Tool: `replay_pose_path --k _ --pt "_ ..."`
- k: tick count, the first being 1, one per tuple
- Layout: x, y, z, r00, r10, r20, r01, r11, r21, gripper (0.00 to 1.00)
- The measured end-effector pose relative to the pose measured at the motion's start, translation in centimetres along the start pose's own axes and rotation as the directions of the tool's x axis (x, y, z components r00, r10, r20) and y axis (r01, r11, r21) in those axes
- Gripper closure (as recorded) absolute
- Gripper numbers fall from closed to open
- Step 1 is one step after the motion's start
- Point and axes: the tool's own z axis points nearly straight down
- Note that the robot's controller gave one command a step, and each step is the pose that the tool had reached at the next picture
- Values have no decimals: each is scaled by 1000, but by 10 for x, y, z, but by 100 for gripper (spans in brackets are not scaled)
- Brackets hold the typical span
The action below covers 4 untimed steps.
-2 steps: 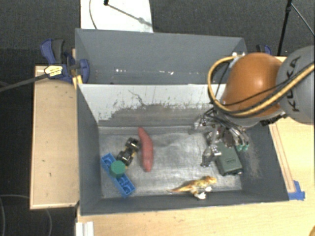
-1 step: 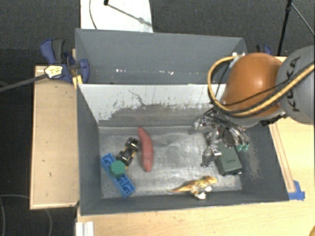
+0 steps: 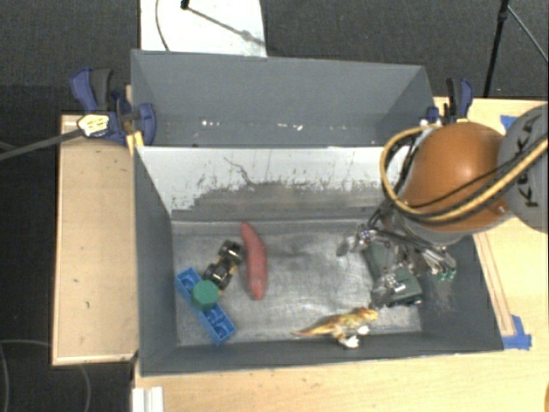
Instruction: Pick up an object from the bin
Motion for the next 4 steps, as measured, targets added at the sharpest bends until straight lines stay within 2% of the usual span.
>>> replay_pose_path --k 1,2,3,4 --pt "24 -31 28 989 -150 -12 150 989 -2 0" --pt "30 20 81 999 -40 -6 40 999 1 100" --pt "30 20 81 999 -41 -6 41 999 1 100" --pt "3 0 -36 999 -49 -9 49 999 -1 100"
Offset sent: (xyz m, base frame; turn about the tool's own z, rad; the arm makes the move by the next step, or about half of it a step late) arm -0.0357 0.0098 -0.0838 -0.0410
